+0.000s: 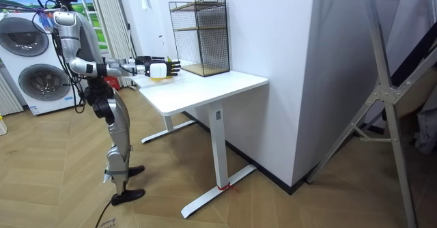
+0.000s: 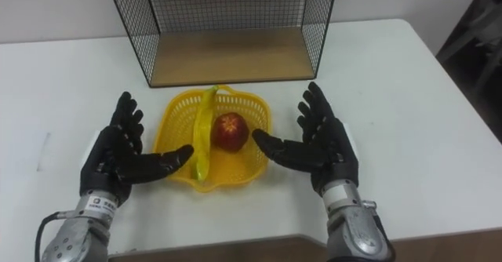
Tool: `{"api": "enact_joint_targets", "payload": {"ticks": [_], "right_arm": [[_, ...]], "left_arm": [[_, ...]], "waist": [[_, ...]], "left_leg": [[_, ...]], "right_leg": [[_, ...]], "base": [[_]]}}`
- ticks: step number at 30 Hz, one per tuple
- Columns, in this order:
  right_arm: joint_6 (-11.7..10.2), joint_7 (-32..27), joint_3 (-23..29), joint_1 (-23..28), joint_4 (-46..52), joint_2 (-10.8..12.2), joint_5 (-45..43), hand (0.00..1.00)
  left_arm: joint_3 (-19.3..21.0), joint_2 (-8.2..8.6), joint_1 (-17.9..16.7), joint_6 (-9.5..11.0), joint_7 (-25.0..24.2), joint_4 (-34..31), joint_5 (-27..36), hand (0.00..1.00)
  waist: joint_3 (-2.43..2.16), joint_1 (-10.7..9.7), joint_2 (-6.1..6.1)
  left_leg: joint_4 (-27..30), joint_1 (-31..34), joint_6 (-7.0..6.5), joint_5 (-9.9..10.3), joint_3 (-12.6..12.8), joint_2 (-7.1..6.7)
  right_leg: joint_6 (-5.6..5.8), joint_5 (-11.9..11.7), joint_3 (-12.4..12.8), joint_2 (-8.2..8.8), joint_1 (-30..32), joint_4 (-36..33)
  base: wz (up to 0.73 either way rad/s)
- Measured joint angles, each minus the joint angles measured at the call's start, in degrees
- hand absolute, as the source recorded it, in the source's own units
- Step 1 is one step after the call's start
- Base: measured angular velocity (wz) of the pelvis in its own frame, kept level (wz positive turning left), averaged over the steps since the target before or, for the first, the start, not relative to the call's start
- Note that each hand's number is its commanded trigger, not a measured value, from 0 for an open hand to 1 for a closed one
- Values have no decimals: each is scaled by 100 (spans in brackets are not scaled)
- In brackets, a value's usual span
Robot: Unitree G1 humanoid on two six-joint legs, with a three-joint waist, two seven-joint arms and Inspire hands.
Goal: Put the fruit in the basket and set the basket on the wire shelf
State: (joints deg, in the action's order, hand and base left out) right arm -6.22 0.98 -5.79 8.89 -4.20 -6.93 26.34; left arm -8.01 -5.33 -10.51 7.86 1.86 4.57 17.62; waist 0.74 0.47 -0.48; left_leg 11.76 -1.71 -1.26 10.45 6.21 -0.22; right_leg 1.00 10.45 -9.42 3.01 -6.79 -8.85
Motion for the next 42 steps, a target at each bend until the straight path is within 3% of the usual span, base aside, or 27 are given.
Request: {"api": "enact_joint_targets", "payload": {"ticks": [25, 35, 42], "right_arm": [[-13, 291, -427, -221, -631, 121, 6, 0], [-7, 354, -545, -219, -666, 226, -25, 0], [-134, 354, -648, -332, -892, 256, -24, 0]], "left_arm": [[-411, 62, 9, -152, -614, 19, 110, 0], [-689, 60, 8, -164, -757, 133, 541, 0], [-741, 59, 18, -151, -729, 215, 538, 0]], "waist": [[13, -48, -71], [31, -88, -79], [44, -171, -79]], "left_leg": [[35, 40, 1, 1, -7, 20], [1, -37, 5, -3, 6, 33], [7, -58, 5, -2, 6, 29]], "right_leg": [[0, 0, 5, -8, 78, -86], [0, 0, 45, -13, 19, -85], [0, 0, 13, -14, -12, -83]], "base": [[0], [0], [0]]}}
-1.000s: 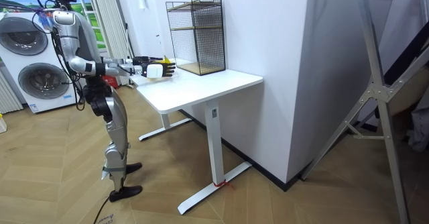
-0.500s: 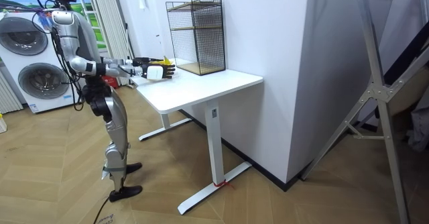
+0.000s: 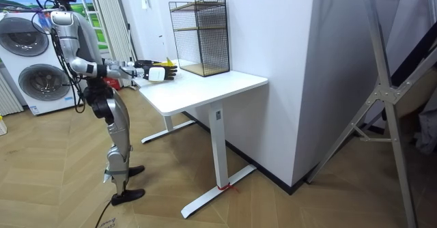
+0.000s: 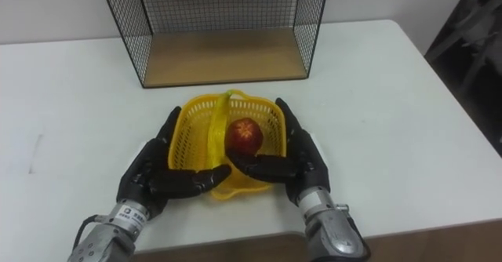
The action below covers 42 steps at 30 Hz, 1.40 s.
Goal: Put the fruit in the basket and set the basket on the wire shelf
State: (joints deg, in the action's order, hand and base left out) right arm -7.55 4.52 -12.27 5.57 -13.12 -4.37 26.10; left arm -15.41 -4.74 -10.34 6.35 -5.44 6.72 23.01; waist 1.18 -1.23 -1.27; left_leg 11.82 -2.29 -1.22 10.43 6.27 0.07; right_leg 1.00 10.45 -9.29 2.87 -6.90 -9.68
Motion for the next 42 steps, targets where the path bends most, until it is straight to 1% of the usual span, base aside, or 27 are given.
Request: {"api": "enact_joint_targets", "payload": {"ticks": [7, 11, 15, 19, 20, 22, 23, 26, 29, 32, 34, 36, 42], "right_arm": [[-55, -14, -20, -33, -42, 2, 30, 0], [-70, -48, -33, -118, -103, 3, 24, 0], [-70, -188, -140, -242, -118, 6, 30, 0], [-69, -326, -203, -471, -116, 27, 31, 0], [-75, -368, -202, -578, -113, 63, 39, 0], [-161, -442, -201, -711, -105, 105, 45, 0], [-234, -454, -201, -778, -99, 135, 51, 0], [-268, -477, -202, -782, 204, 165, 49, 0], [-311, -526, -201, -786, 481, 175, 45, 0], [-423, -530, -201, -786, 596, 176, 60, 0], [-443, -535, -200, -786, 686, 176, 65, 0], [-516, -535, -201, -787, 720, 176, 65, 0], [-534, -535, -202, -787, 737, 180, 64, 0]], "left_arm": [[-26, 2, 30, 0, 46, -1, 0, 0], [-49, 9, 117, 0, 197, -1, 2, 0], [-62, 94, 236, 2, 524, -19, 2, 0], [-60, 106, 330, 6, 769, -157, 2, 0], [-56, 111, 345, 7, 852, -311, 9, 0], [-47, 130, 411, 47, 923, -456, 81, 0], [-40, 131, 461, 108, 960, -469, 137, 0], [11, 156, 472, 128, 980, -640, 383, 0], [69, 232, 597, 153, 988, -685, 415, 0], [84, 236, 637, 175, 1006, -854, 448, 0], [84, 236, 637, 195, 1023, -926, 450, 0], [80, 243, 637, 248, 1027, -985, 448, 0], [78, 247, 637, 274, 1027, -991, 447, 0]], "waist": [[0, 22, 12], [0, 30, 13], [-2, 22, 15], [-2, 13, 18], [-4, 11, 19], [-6, 20, 23], [-6, 16, 23], [-6, 19, 24], [-6, 38, 24], [-7, 47, 25], [-8, 44, 25], [-8, 45, 26], [-16, 47, 38]], "left_leg": [[-2, 26, 1, 0, 21, 2], [9, 30, 3, -2, 84, 10], [37, 83, 2, -2, 128, 16], [35, 127, 2, -2, 129, 18], [43, 151, 2, -2, 130, 20], [47, 147, 2, -2, 130, 18], [50, 131, 2, -2, 130, 18], [52, 113, 2, -2, 126, 16], [47, 114, 2, -2, 127, 17], [47, 112, 2, -2, 130, 18], [47, 108, 2, -2, 133, 18], [47, 95, 2, -2, 133, 19], [48, 81, 2, -2, 128, 21]], "right_leg": [[0, 0, -9, -2, 20, -7], [-3, -2, 31, -5, 47, -11], [-18, -11, 80, -7, 106, -13], [-20, -12, 91, -11, 154, -15], [-23, -14, 98, -13, 172, -16], [-23, -14, 129, -13, 167, -15], [-23, -14, 131, -12, 149, -10], [-23, -14, 127, -11, 131, -2], [-23, -14, 123, -11, 135, -3], [-23, -14, 116, -11, 133, -3], [-23, -14, 116, -11, 132, -3], [-23, -14, 116, -11, 119, -5], [-23, -15, 114, -11, 108, -13]], "base": [[0], [-6], [-6], [0], [0], [0], [0], [0], [0], [0], [0], [0], [0]]}}
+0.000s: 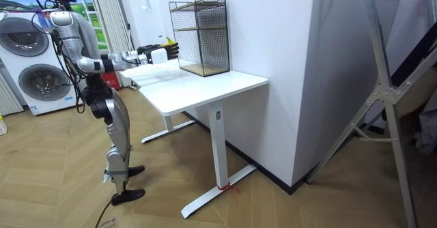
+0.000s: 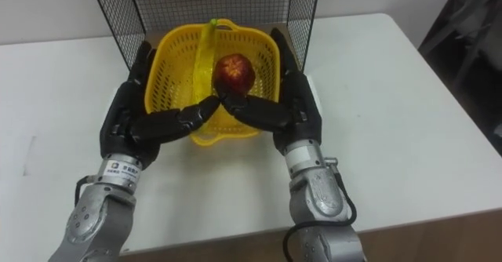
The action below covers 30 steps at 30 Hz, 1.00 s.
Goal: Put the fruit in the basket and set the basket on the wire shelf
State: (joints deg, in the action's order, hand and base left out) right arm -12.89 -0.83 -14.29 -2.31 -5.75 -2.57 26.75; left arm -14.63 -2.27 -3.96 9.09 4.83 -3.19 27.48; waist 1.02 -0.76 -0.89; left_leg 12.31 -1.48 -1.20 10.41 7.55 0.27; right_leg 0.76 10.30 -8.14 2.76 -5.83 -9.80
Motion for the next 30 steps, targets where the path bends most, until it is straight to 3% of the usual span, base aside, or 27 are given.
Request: {"api": "enact_joint_targets", "payload": {"ticks": [10, 13, 17, 19, 21, 22, 23, 24, 25, 27, 29, 30], "right_arm": [[-35, -6, 1, 0, 311, -1, 6, 0], [-35, -7, -7, 1, 312, 12, 20, 0], [-37, -5, -14, 2, 310, 29, 53, 0], [-42, -3, -9, 2, 309, 92, 39, 0], [-131, 18, -9, 7, 219, 174, 116, 0], [-132, 23, -9, 6, 200, 194, 140, 0], [-134, 57, -9, 11, 168, 210, 149, 0], [-136, 101, -9, 14, 125, 201, 183, 0], [-140, 115, -10, 15, 98, 202, 199, 0], [-140, 168, -20, 82, 59, 219, 205, 0], [-139, 232, -18, 83, 54, 212, 245, 0], [-142, 234, -23, 85, 53, 199, 253, 0]], "left_arm": [[18, 51, 0, 19, 79, -304, 2, 0], [16, 89, 0, 31, 133, -304, 66, 0], [14, 101, 0, 101, 183, -302, 51, 0], [11, 113, -1, 168, 201, -302, 34, 0], [15, 112, -1, 245, 208, -301, 62, 0], [24, 110, 0, 264, 208, -302, 64, 0], [31, 106, -1, 299, 209, -291, 62, 0], [29, 104, -5, 309, 212, -264, 63, 0], [28, 101, -7, 324, 212, -243, 62, 0], [28, 89, -8, 445, 211, -132, 78, 0], [30, 92, -8, 504, 206, -39, 114, 0], [29, 90, -11, 516, 192, -32, 114, 0]], "waist": [[-32, 7, 43], [-30, -5, 37], [8, 1, -24], [13, 30, -34], [17, 138, -37], [14, 179, -45], [23, 245, -59], [33, 279, -44], [38, 292, -25], [47, 426, -9], [46, 435, -21], [31, 433, -49]], "left_leg": [[32, -62, 0, 0, 5, 0], [32, -117, 0, 0, 8, 5], [162, -52, 15, 36, -11, 53], [490, 104, 49, 187, -10, 166], [1258, 412, 147, 481, -11, 423], [1507, 520, 185, 552, -3, 490], [2114, 819, 231, 614, -34, 628], [2860, 1170, 234, 599, -119, 782], [3179, 1319, 247, 568, -190, 855], [3902, 1671, 342, 280, -390, 1020], [4105, 1807, 369, 4, -499, 1013], [4099, 1906, 380, -83, -542, 974]], "right_leg": [[0, 0, 1, 4, -72, 13], [0, 0, -3, 2, -116, 6], [-2, 0, 11, -34, -87, -65], [-47, 31, 18, -107, 3, -218], [-162, 182, 17, -285, 171, -534], [-197, 261, 9, -324, 222, -646], [-269, 420, 10, -404, 351, -885], [-341, 577, 0, -504, 450, -1148], [-391, 655, -2, -559, 483, -1262], [-486, 855, 12, -669, 537, -1546], [-558, 872, 21, -686, 536, -1607], [-654, 765, 40, -666, 478, -1600]], "base": [[0], [0], [0], [-6], [-16], [-14], [0], [0], [4], [-7], [-1], [8]]}}
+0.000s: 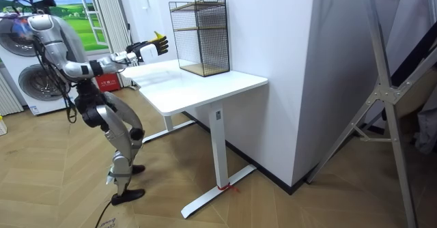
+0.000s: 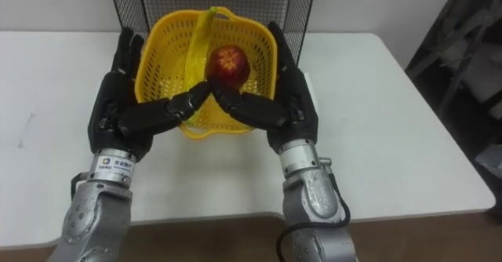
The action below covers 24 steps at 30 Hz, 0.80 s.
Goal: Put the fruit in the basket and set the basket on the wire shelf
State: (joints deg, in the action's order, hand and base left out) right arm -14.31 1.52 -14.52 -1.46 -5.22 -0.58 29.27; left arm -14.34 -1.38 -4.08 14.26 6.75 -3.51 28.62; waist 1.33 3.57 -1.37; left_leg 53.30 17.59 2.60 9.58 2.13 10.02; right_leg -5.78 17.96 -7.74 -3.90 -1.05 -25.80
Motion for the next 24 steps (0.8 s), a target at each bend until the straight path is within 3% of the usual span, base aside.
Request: {"api": "enact_joint_targets", "payload": {"ticks": [1, 3, 4, 5, 6, 7, 9, 12, 20, 24], "right_arm": [[0, 0, -1, -1, -2, -5, 0, 0], [-2, -2, 2, -7, -32, -28, 105, 0], [-2, -3, 1, -6, -51, -28, 112, 0], [0, -5, -4, -5, -66, -24, 115, 0], [0, -8, -17, 6, -79, -11, 114, 0], [-1, -8, -26, 8, -79, -11, 116, 0], [-17, -7, -25, -49, -68, -22, 115, 0], [-34, -8, -1, -55, -65, -57, 68, 0], [-58, -11, -2, -55, 90, -74, 71, 0], [-74, -32, -5, -55, 154, -178, 70, 0]], "left_arm": [[0, 3, 1, 12, 0, -1, 0, 0], [-37, 12, 5, 28, 1, -1, -4, 0], [-35, 12, 5, 28, 1, -1, -4, 0], [-24, 8, 8, 28, 1, -1, -11, 0], [-27, -13, 9, 28, 2, 16, -8, 0], [-27, -28, 10, 27, 2, 18, -6, 0], [-37, -13, 15, 28, 2, 16, -1, 0], [-71, 9, 15, 28, -5, 16, -12, 0], [-69, 7, 15, 69, -65, -25, -10, 0], [-111, 16, 16, 77, -64, -94, 5, 0]], "waist": [[-6, 1, -6], [-23, -43, 19], [-24, -33, 40], [-58, -28, 108], [-43, -46, 68], [-34, -59, 17], [-63, -176, -106], [-50, -247, -86], [-50, -306, -89], [-45, -377, -97]], "left_leg": [[-152, 17, -5, 33, -3, -54], [-1393, 6, 19, 91, -3, -310], [-1739, -25, 22, 57, 16, -345], [-2323, -75, 69, -97, 34, -405], [-2574, -210, -56, -417, 21, -495], [-2666, -263, -85, -490, 58, -518], [-2842, -329, -148, -556, 65, -694], [-2921, -397, -202, -570, -53, -812], [-3067, -465, -304, -468, -75, -1054], [-3033, -557, -417, -358, -4, -1197]], "right_leg": [[-13, -12, -10, 24, 10, 2], [-53, -53, -31, 93, 93, 1], [-67, -65, -57, 96, 101, 7], [-85, -51, -108, 76, 128, 3], [-64, 2, -81, 109, 112, -22], [-47, 24, -88, 137, 94, -17], [6, 48, -109, 217, 67, 68], [69, -3, -175, 263, -104, 357], [187, 44, -220, 448, -308, 708], [338, 141, -336, 637, -450, 621]], "base": [[5], [-6], [-17], [-14], [-5], [9], [14], [19], [8], [14]]}}
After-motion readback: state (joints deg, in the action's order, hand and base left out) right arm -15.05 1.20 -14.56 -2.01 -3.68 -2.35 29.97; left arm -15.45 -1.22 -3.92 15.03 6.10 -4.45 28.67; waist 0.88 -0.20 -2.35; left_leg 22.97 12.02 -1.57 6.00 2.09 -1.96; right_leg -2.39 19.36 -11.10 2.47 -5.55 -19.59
